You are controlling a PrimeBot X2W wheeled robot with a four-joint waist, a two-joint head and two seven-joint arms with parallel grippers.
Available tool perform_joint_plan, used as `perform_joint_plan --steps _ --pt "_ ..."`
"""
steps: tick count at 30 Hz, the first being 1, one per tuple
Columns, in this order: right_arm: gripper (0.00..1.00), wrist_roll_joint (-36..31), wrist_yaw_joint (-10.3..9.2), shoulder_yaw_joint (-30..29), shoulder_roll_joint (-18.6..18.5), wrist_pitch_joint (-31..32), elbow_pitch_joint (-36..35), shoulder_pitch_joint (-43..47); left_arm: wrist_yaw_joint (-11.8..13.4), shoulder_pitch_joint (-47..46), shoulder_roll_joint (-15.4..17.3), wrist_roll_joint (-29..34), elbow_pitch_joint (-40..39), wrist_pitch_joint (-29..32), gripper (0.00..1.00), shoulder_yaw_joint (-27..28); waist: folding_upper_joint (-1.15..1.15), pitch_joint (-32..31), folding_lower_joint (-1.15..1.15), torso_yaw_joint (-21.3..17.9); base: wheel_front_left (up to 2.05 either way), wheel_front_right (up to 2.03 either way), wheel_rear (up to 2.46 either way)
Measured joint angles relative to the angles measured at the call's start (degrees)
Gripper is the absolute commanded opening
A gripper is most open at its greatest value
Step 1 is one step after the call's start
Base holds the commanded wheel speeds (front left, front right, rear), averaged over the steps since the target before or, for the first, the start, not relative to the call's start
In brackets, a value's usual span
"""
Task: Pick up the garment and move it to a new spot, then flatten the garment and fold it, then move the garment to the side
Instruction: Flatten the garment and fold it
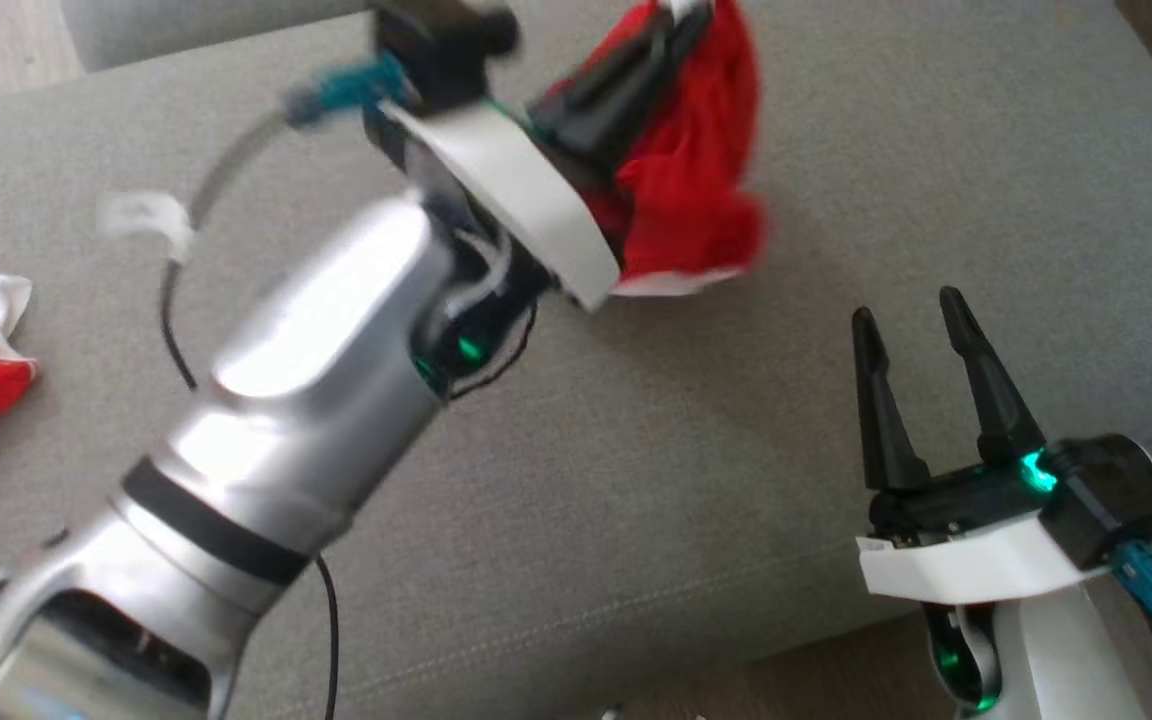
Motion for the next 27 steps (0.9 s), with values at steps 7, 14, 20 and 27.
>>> perform_joint_plan --steps 7,14,20,27 --pt "1.0 0.0 0.0 -0.42 0.0 0.0 -0.22 0.46 0.0 6.11 8.18 -13.26 -4.68 2.02 0.0 3.23 0.0 0.42 0.0 2.22 0.0 0.0 0.0" --pt "1.0 -0.02 0.0 0.87 0.0 0.0 4.85 0.44 0.01 22.36 15.88 -17.78 -1.91 -2.27 0.0 5.58 0.0 2.86 0.0 5.8 0.0 0.0 0.0" --pt "1.0 3.46 0.0 1.38 0.0 0.01 15.96 -0.55 0.01 23.47 15.91 -18.56 -1.09 -4.7 0.0 7.66 0.0 4.38 0.0 9.23 0.0 0.0 0.0" --pt "1.0 3.57 0.0 2.88 -0.07 0.02 29.92 -8.05 0.01 23.46 15.96 -18.46 -0.64 -5.19 0.0 8.49 0.0 5.86 0.0 11.23 0.0 0.0 0.0"
